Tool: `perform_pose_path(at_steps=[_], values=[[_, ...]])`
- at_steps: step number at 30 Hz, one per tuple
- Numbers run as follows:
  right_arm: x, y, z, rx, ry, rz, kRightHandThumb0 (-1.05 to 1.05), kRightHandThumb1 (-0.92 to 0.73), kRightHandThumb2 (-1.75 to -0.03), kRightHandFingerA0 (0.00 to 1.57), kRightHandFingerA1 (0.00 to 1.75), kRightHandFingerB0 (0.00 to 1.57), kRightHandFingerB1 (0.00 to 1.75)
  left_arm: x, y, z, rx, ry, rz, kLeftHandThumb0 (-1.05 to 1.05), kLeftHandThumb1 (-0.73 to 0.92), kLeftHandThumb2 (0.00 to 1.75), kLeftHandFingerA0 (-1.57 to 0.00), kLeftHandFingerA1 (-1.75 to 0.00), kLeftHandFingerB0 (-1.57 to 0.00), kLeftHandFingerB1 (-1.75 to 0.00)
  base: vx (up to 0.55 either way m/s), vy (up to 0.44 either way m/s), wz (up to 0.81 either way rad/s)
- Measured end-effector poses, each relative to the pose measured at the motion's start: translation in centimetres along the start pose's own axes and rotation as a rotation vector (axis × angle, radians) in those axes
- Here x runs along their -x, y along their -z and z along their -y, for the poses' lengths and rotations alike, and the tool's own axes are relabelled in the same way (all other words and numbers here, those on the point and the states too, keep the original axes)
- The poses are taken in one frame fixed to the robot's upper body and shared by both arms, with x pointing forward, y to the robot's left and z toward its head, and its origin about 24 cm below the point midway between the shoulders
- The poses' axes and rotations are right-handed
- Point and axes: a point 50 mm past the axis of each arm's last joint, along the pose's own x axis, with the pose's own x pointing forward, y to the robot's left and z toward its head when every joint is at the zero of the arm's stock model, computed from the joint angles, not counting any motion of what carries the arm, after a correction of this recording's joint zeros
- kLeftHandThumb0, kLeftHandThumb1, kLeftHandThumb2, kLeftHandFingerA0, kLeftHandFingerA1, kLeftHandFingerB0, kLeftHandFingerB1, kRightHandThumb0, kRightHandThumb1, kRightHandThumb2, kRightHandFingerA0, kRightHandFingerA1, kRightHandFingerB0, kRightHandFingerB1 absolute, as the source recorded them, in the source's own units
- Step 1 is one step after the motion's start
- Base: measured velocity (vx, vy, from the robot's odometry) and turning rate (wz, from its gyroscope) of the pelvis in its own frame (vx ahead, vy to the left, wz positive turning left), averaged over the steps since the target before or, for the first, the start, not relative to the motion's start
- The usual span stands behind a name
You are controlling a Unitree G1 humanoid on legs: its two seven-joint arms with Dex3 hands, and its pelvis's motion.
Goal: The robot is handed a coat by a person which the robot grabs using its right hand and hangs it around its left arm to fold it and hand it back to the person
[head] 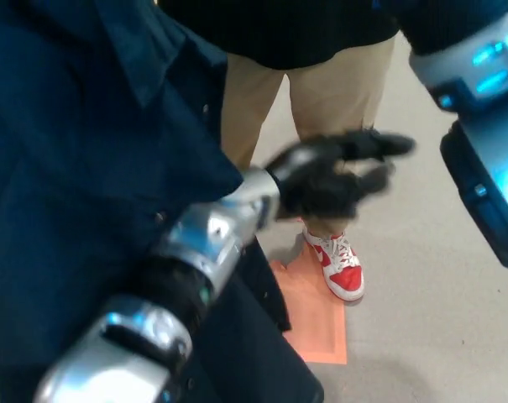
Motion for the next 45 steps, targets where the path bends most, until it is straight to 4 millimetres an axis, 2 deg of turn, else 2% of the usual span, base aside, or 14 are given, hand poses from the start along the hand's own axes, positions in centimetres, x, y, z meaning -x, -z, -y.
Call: perform_pose_path(at_steps=[1, 2, 3, 4, 6, 7, 8, 12, 13, 27, 41, 42, 44, 45], values=[[0.3, -0.2, 0.4, 0.006, 0.005, 0.004, -0.34, -0.84, -0.68, 1.11, 0.61, 1.04, 0.66, 0.4, -0.5, -1.6, -0.010, -0.068, -0.005, -0.71, 0.86, 0.66, -0.17, -0.30, -0.19, -0.29, 0.00, 0.000, 0.00], [0.5, -0.3, 0.7, 0.011, 0.009, 0.004, -0.31, -0.83, -0.65, 1.16, 0.58, 1.04, 0.64, 0.6, -0.6, -2.3, -0.012, -0.098, -0.008, -0.35, 0.53, 1.09, 0.00, -0.48, 0.00, -0.46, 0.00, 0.000, 0.00], [0.8, -0.4, 1.2, 0.022, 0.018, 0.004, -0.34, -0.82, -0.66, 1.08, 0.53, 1.09, 0.66, 1.1, -0.9, -3.6, -0.012, -0.149, -0.011, -0.36, 0.51, 1.08, 0.00, -0.49, 0.00, -0.46, 0.00, 0.000, 0.00], [1.3, -0.4, 1.8, 0.031, 0.030, -0.002, -0.32, -0.82, -0.65, 1.03, 0.53, 1.02, 0.64, 1.6, -1.1, -4.7, -0.012, -0.197, -0.015, -0.74, 0.67, 1.04, -0.02, -0.38, -0.07, -0.35, 0.00, 0.000, 0.00], [1.9, -0.3, 2.7, 0.042, 0.047, -0.015, -0.32, -0.83, -0.65, 0.99, 0.52, 1.03, 0.65, 2.5, -1.4, -6.3, -0.013, -0.258, -0.015, -0.74, 0.66, 1.03, -0.03, -0.39, -0.05, -0.34, 0.00, 0.000, 0.00], [2.5, -0.1, 3.4, 0.051, 0.060, -0.031, -0.31, -0.85, -0.66, 0.98, 0.52, 1.03, 0.66, 3.2, -1.7, -7.4, -0.011, -0.306, -0.014, -0.78, 0.83, 0.66, -0.13, -0.30, -0.11, -0.25, 0.00, 0.000, 0.00], [2.7, -0.1, 3.6, 0.052, 0.064, -0.038, -0.31, -0.85, -0.66, 1.00, 0.53, 1.02, 0.66, 3.4, -1.8, -7.8, -0.009, -0.322, -0.013, -0.78, 0.66, 1.02, -0.05, -0.43, -0.03, -0.36, 0.00, 0.000, 0.00], [5.8, 1.2, 5.7, 0.041, 0.108, -0.118, -0.34, -0.87, -0.67, 0.98, 0.52, 1.04, 0.65, 5.6, -2.5, -10.8, 0.026, -0.456, 0.010, -0.85, 0.66, 0.99, -0.13, -0.46, -0.03, -0.38, 0.00, 0.000, 0.00], [6.9, 1.7, 6.2, 0.032, 0.123, -0.148, -0.32, -0.88, -0.67, 0.98, 0.53, 1.04, 0.67, 6.1, -2.7, -11.4, 0.038, -0.487, 0.021, -0.38, 0.46, 1.04, 0.00, -0.48, 0.00, -0.48, 0.00, 0.000, 0.00], [22.3, 5.8, 9.2, -0.078, 0.259, -0.562, -0.25, -0.89, -0.66, 1.04, 0.55, 1.05, 0.66, 9.5, -3.5, -14.9, 0.138, -0.694, 0.126, -0.37, 0.48, 1.05, 0.00, -0.48, 0.00, -0.48, 0.00, 0.000, 0.00], [36.0, 6.1, -0.1, -0.361, 0.128, -0.958, -0.28, -0.86, -0.66, 0.99, 0.52, 1.04, 0.62, 9.9, -3.7, -15.2, 0.156, -0.709, 0.175, -0.36, 0.51, 1.06, 0.00, -0.48, 0.00, -0.48, 0.00, 0.000, 0.00], [36.7, 5.7, -1.2, -0.386, 0.106, -0.979, -0.27, -0.86, -0.66, 1.00, 0.53, 1.02, 0.64, 10.0, -3.7, -15.2, 0.158, -0.709, 0.177, -0.71, 0.81, 0.64, -0.15, -0.31, -0.10, -0.26, 0.00, 0.000, 0.00], [38.2, 4.9, -3.7, -0.445, 0.059, -1.026, -0.28, -0.87, -0.66, 1.01, 0.54, 1.02, 0.66, 10.0, -3.7, -15.3, 0.163, -0.709, 0.180, -0.72, 0.79, 0.64, -0.16, -0.31, -0.11, -0.25, 0.00, 0.000, 0.00], [39.0, 4.4, -4.9, -0.476, 0.033, -1.051, -0.28, -0.87, -0.66, 1.03, 0.56, 1.03, 0.67, 10.1, -3.7, -15.3, 0.166, -0.710, 0.182, -0.36, 0.49, 1.05, 0.00, -0.48, 0.00, -0.48, 0.00, 0.000, 0.00]])
